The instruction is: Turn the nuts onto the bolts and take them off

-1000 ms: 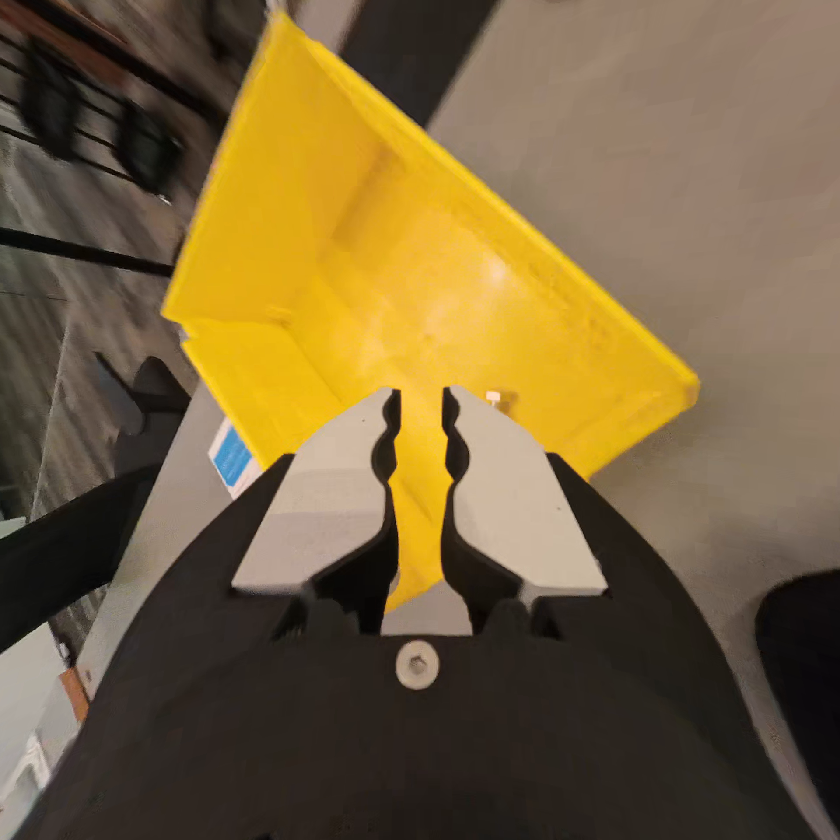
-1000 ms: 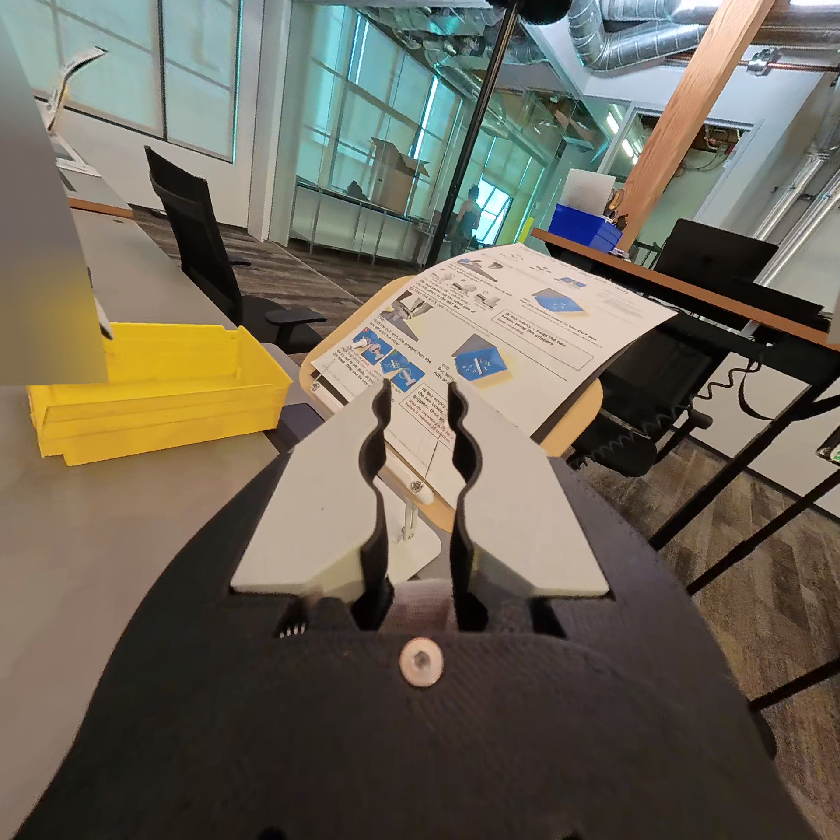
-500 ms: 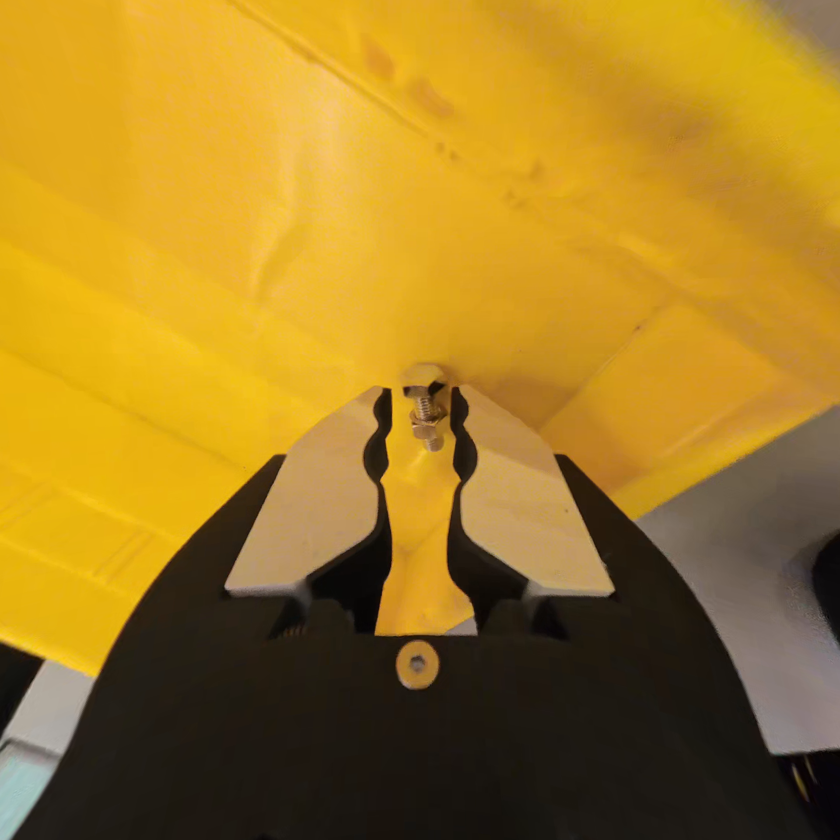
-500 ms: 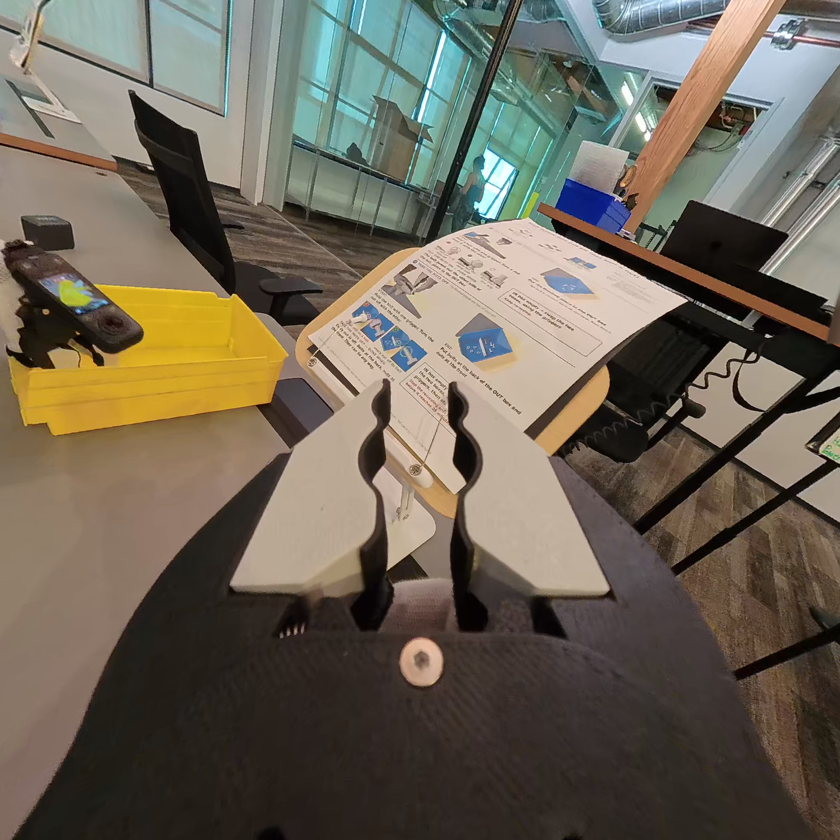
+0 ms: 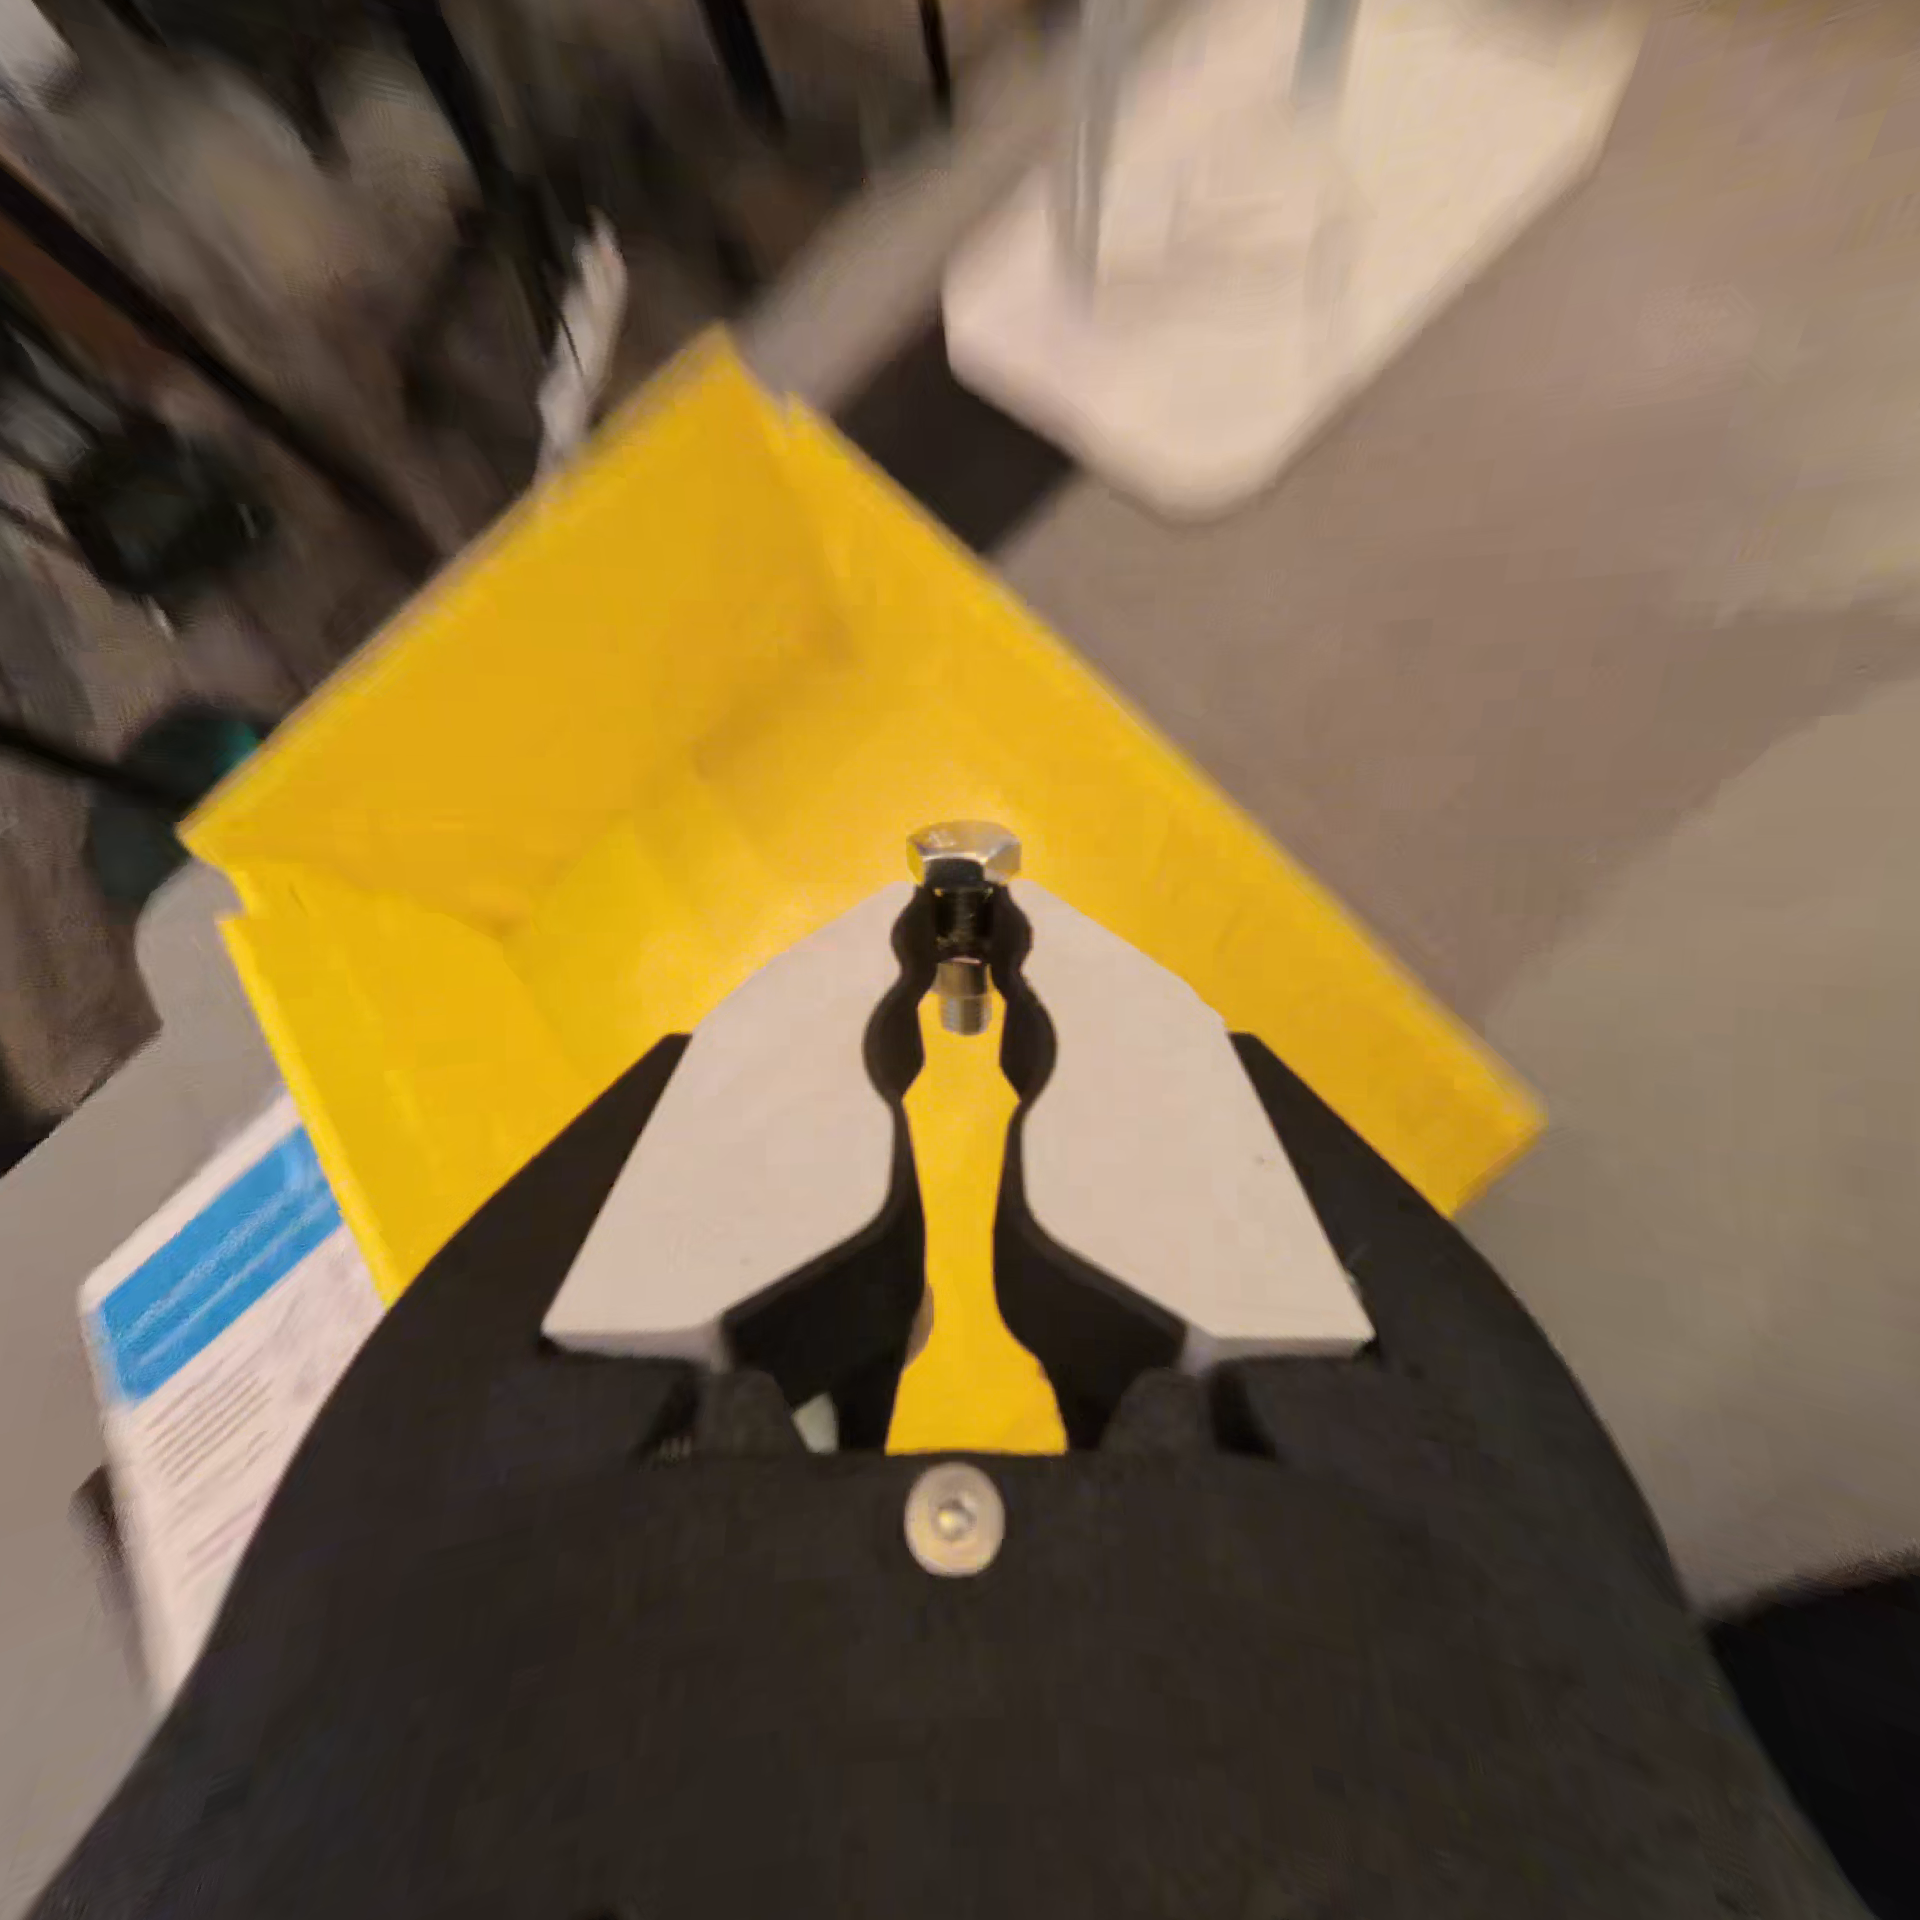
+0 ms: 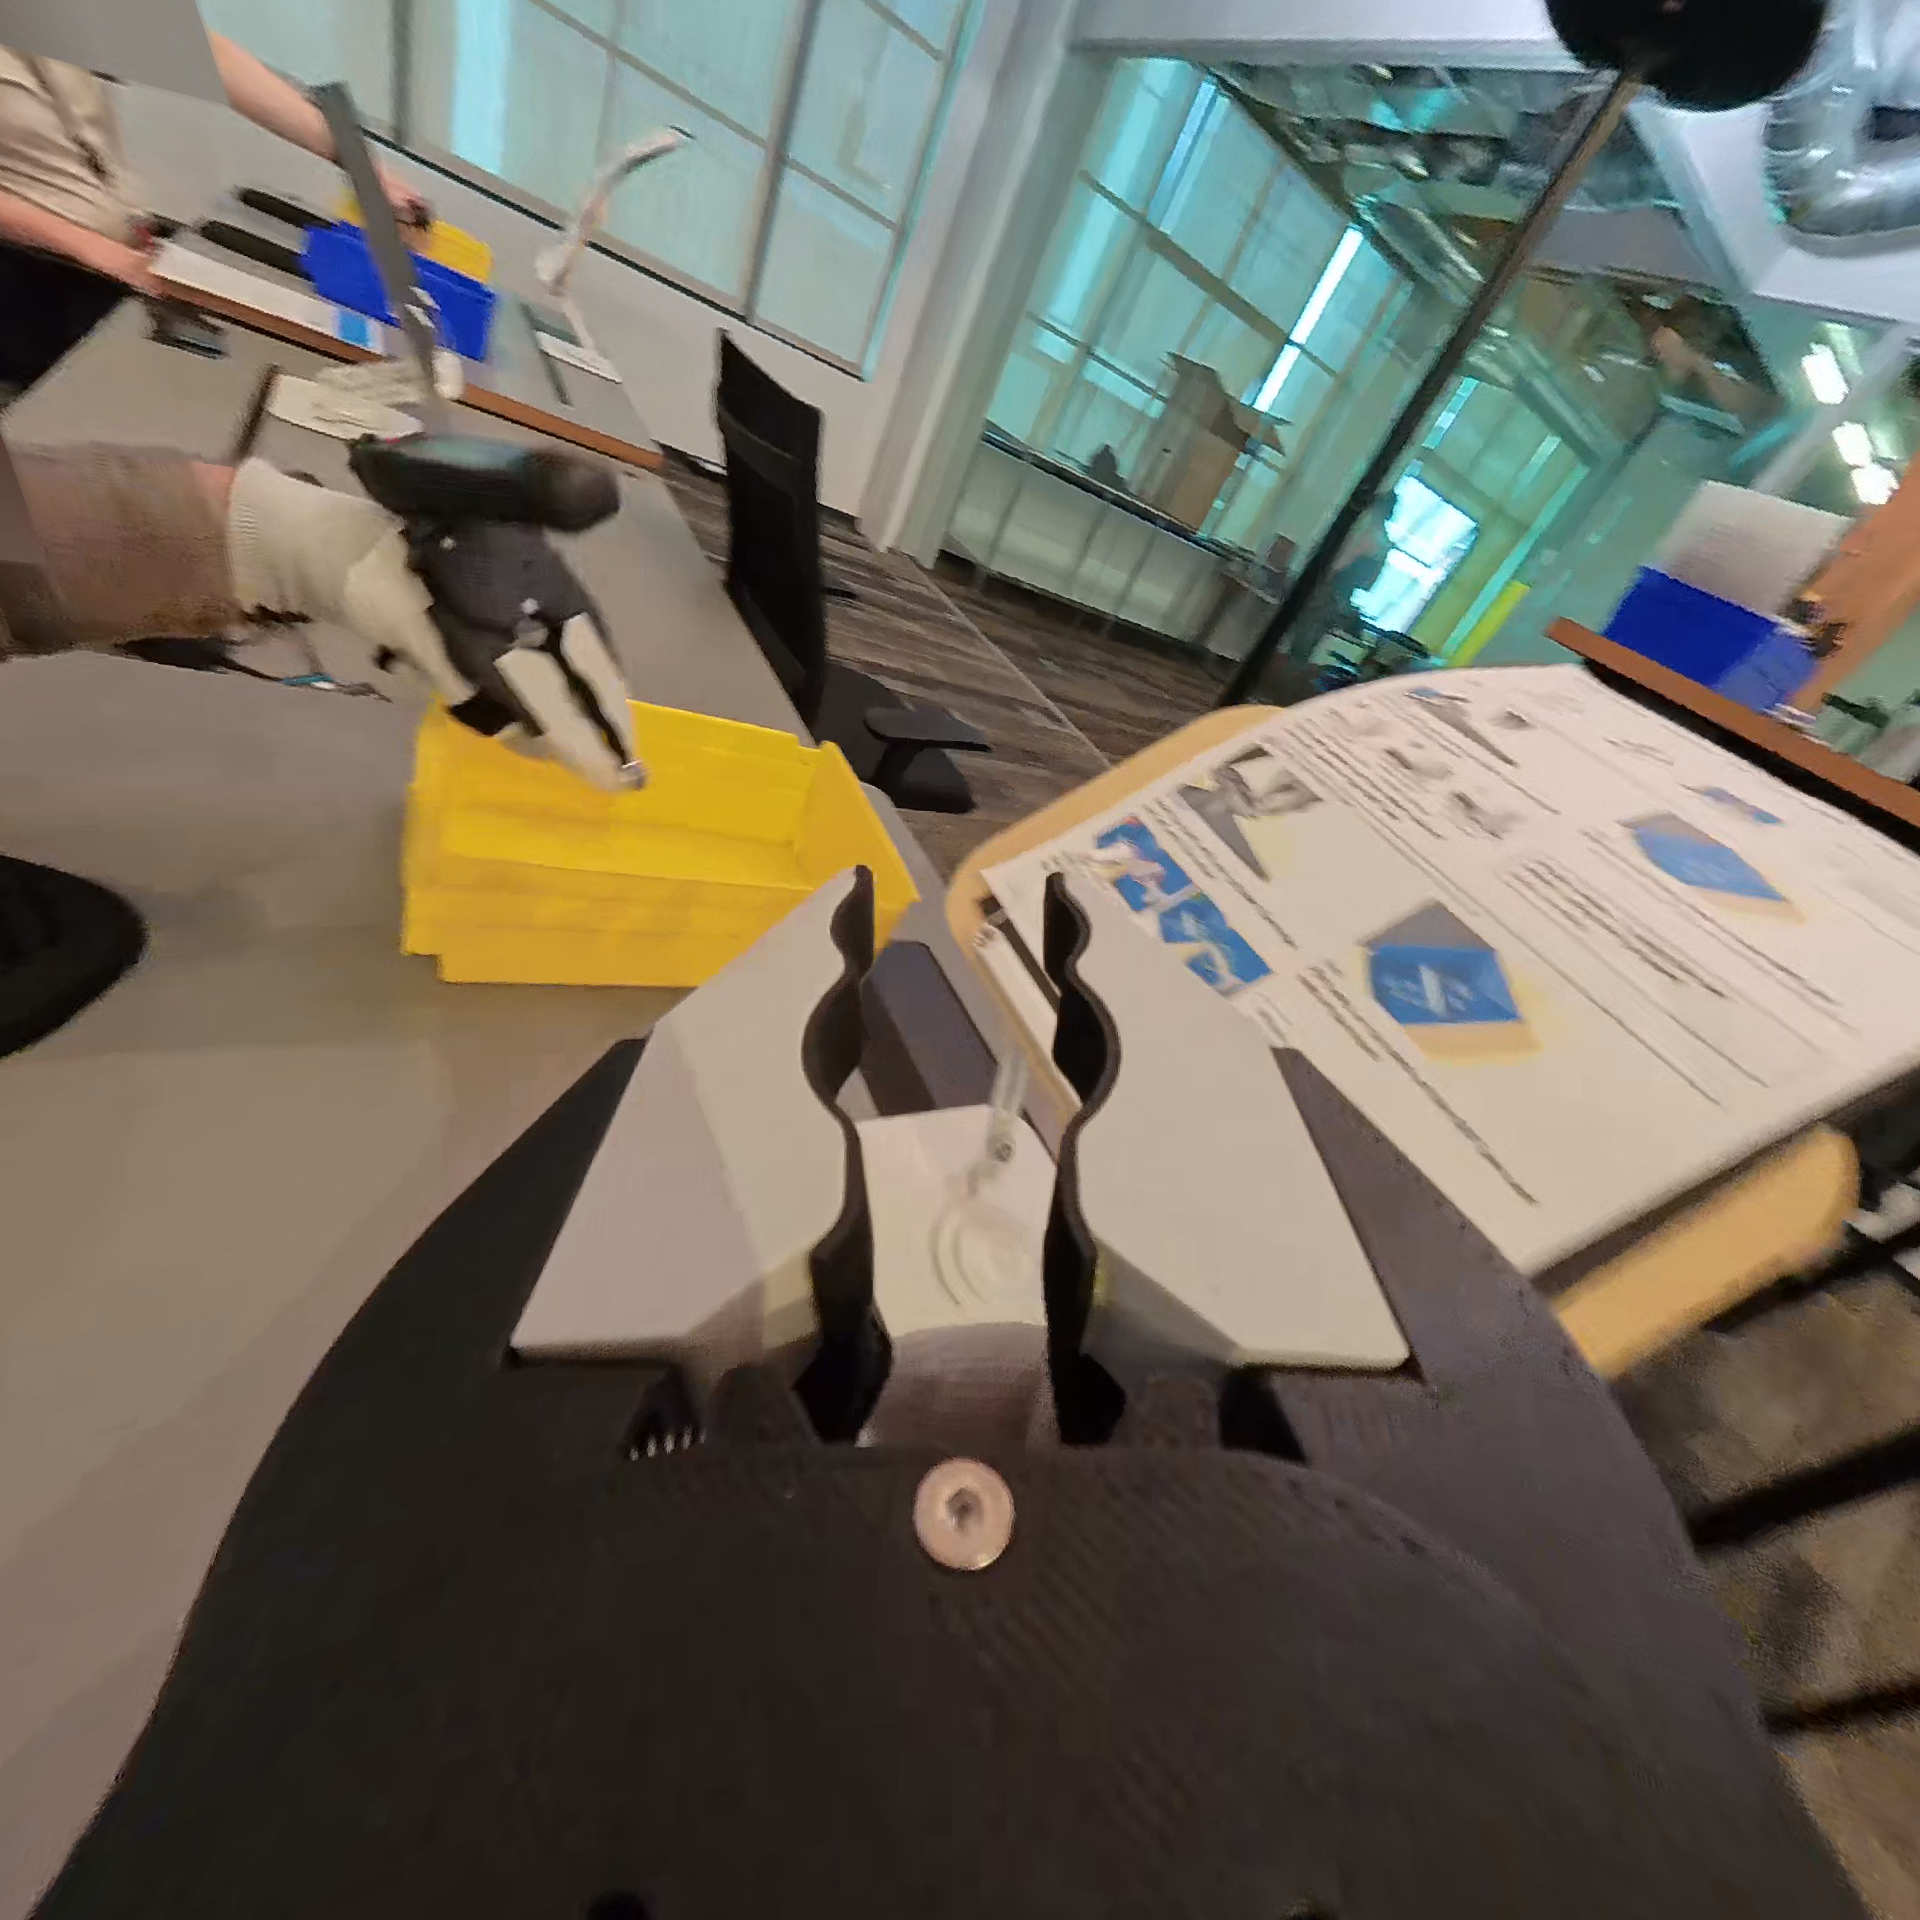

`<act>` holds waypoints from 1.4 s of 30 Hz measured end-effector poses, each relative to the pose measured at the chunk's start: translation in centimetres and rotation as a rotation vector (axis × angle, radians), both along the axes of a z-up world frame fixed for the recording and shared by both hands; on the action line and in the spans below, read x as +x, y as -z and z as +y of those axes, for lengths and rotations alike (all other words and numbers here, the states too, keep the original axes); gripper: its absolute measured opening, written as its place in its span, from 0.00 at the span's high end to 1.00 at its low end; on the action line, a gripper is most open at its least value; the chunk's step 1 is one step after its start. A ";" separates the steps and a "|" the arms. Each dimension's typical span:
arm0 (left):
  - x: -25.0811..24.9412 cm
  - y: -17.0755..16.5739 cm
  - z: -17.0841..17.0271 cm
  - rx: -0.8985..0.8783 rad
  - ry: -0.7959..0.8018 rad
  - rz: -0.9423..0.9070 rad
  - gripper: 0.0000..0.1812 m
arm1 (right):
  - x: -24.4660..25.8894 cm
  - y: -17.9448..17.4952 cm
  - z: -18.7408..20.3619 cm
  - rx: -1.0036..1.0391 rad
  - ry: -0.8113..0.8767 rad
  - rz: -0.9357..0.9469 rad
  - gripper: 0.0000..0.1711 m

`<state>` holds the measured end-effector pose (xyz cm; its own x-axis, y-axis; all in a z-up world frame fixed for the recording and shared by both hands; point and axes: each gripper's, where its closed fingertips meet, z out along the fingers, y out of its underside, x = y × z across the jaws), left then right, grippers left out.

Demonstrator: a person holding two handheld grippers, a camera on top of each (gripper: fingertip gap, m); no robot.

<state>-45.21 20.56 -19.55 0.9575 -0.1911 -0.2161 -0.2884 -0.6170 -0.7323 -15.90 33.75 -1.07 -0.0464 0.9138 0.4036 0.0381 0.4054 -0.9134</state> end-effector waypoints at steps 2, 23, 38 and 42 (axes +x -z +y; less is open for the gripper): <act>2.4 -6.1 1.0 0.335 0.019 -0.166 0.95 | -2.6 1.0 -2.3 -0.069 -0.099 0.000 0.81; 18.7 -16.2 2.2 1.048 0.167 -1.377 0.95 | -10.5 2.8 -12.3 0.297 0.079 0.389 0.91; 20.0 -17.1 1.9 1.048 0.223 -1.509 0.95 | -9.8 2.4 -12.1 0.395 0.111 0.408 0.96; 19.9 -17.1 2.1 1.042 0.213 -1.442 0.92 | -9.8 2.5 -11.8 0.356 0.075 0.366 0.96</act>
<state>-25.28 22.64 -2.47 0.4600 -0.6689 0.5839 0.8613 0.1764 -0.4764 -25.68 21.93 -3.55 0.2164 0.7119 0.6681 -0.2168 0.7022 -0.6781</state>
